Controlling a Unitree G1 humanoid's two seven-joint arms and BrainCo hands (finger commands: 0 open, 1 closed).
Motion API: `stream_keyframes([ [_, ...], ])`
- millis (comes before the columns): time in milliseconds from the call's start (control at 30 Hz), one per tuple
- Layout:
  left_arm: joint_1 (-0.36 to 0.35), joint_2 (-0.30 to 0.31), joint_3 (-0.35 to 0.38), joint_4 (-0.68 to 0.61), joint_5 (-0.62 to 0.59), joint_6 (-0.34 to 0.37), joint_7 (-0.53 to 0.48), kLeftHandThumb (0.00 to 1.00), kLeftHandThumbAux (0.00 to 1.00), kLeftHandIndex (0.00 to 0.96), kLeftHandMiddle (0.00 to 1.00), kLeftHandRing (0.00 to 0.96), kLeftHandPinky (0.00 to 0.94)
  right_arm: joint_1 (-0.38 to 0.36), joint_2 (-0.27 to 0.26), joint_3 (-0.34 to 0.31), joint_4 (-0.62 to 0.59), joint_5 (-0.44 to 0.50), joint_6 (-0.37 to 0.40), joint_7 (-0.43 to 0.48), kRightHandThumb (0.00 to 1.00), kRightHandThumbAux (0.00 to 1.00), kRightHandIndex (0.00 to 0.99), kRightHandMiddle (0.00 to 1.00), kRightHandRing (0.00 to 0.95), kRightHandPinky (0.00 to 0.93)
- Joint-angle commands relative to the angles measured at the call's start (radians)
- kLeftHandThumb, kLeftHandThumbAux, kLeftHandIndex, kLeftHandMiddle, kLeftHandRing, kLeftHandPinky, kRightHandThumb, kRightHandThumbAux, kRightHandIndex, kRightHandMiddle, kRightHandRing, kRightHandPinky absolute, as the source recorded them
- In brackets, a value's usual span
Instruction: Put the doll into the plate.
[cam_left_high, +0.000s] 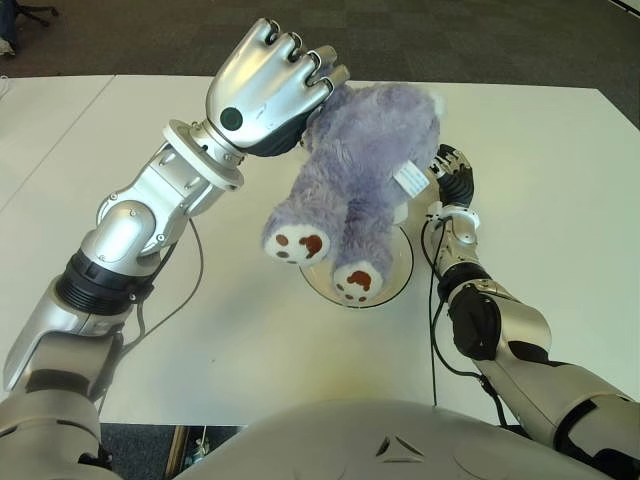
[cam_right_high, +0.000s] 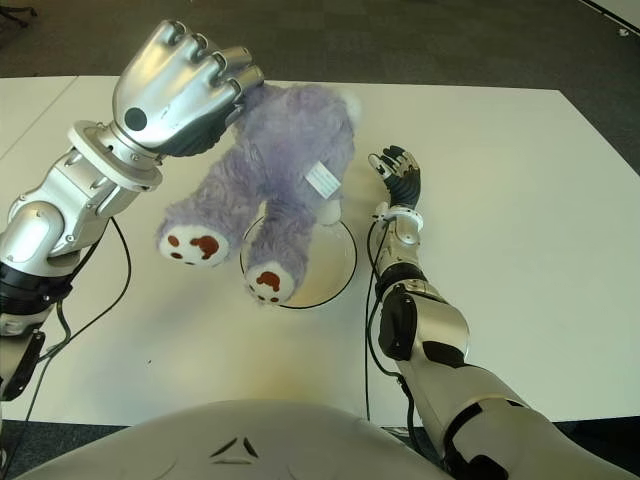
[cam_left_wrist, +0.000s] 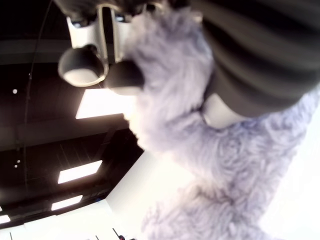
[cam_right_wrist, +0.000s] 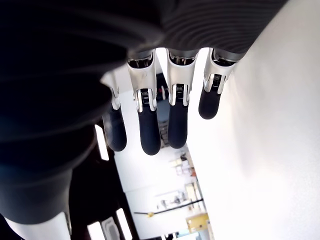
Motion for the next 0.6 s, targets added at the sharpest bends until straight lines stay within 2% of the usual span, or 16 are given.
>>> stream_keyframes([
  [33,0.090,0.000,0.034,-0.047,0.002,-0.020,-0.019,0.747,0.696,0.441,0.819,0.836,0.854,0.140,0.059,-0.018,0.107,0.022,0.122,-0.025,0.034,0.810,0.287,0.302,0.258,0.211],
  [233,0.146,-0.025,0.056,-0.036,-0.018,-0.032,-0.004,0.745,0.697,0.441,0.821,0.837,0.864,0.139,0.061,-0.020,0.107,0.024,0.122,-0.025,0.032,0.804,0.285,0.303,0.259,0.195],
  [333,0.180,-0.056,0.060,-0.046,-0.067,-0.031,-0.020,0.743,0.696,0.442,0.824,0.839,0.871,0.140,0.061,-0.016,0.107,0.020,0.122,-0.027,0.028,0.801,0.288,0.304,0.257,0.167],
  [467,0.229,-0.101,0.039,-0.052,-0.062,-0.025,-0.019,0.741,0.696,0.442,0.826,0.841,0.871,0.143,0.062,-0.012,0.106,0.016,0.123,-0.029,0.019,0.803,0.291,0.302,0.254,0.194],
  [600,0.243,-0.120,0.026,-0.014,-0.043,-0.043,0.002,0.739,0.696,0.442,0.826,0.841,0.872,0.142,0.060,-0.007,0.107,0.011,0.132,-0.039,0.012,0.805,0.292,0.300,0.256,0.217],
])
